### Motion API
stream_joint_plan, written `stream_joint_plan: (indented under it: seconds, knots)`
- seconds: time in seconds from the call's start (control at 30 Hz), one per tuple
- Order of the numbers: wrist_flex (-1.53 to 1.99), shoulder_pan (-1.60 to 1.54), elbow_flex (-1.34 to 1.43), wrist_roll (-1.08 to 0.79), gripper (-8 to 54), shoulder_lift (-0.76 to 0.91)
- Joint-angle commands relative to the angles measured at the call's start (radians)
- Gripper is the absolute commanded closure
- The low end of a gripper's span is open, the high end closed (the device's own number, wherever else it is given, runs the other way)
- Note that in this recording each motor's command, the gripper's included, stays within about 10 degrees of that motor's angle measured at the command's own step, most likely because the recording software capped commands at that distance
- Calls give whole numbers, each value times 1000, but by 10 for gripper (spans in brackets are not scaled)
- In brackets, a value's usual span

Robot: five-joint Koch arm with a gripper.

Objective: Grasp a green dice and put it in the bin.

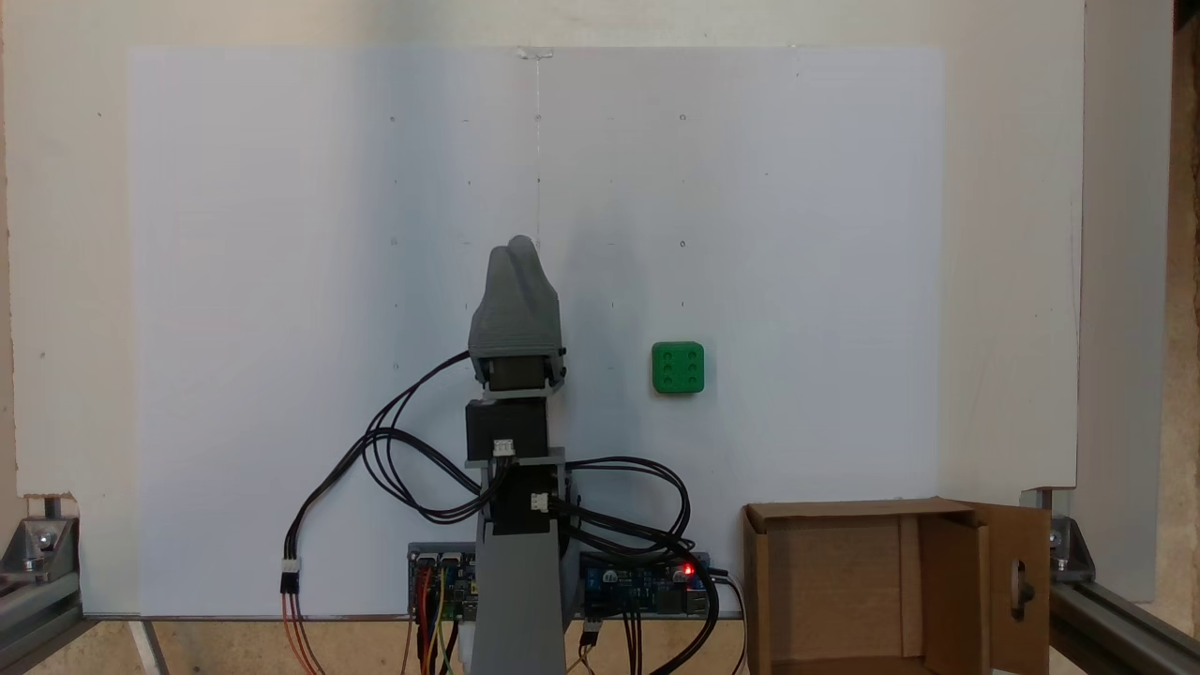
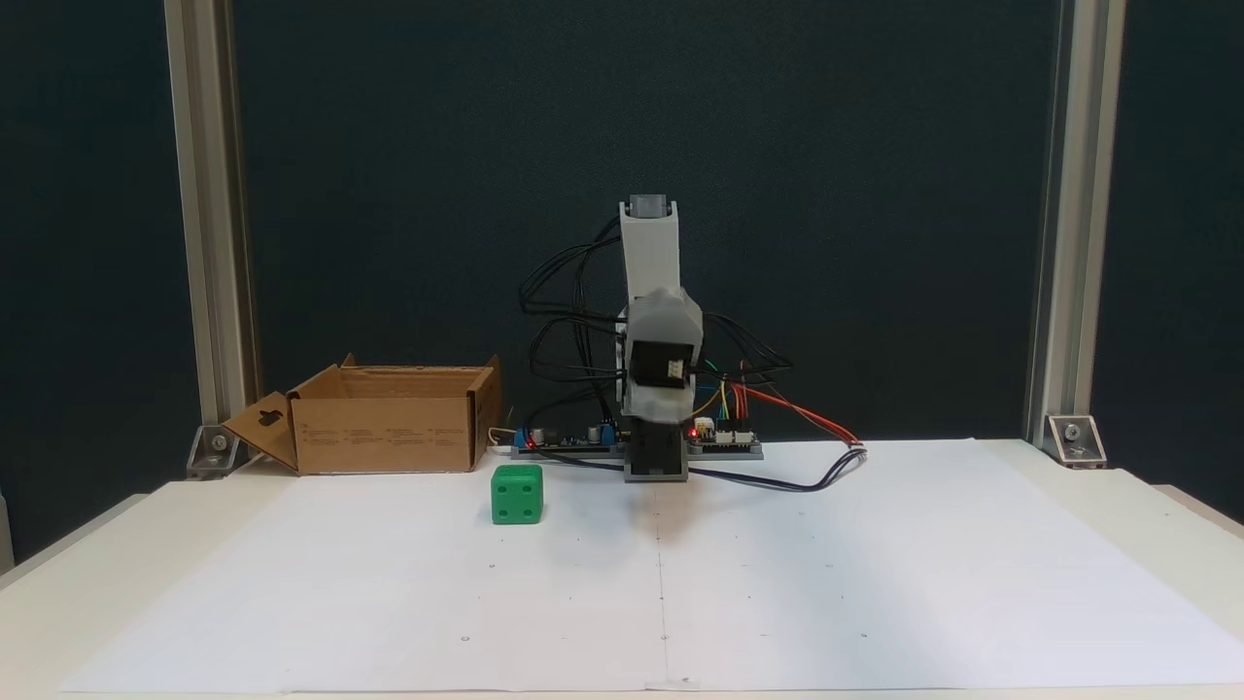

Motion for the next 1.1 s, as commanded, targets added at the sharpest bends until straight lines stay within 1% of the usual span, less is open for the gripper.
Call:
stream_joint_plan:
  seconds: [0.0,0.47,0.7,0.8,0.83,0.97,1.07]
  knots:
    - [100,-12,-37,9,19,106]
    - [1046,32,-419,21,25,107]
    - [1503,124,-637,51,25,107]
    - [1693,156,-795,64,25,104]
    - [1816,161,-859,72,25,104]
    - [2020,202,-1081,95,25,91]
    - [2192,232,-1197,94,20,17]
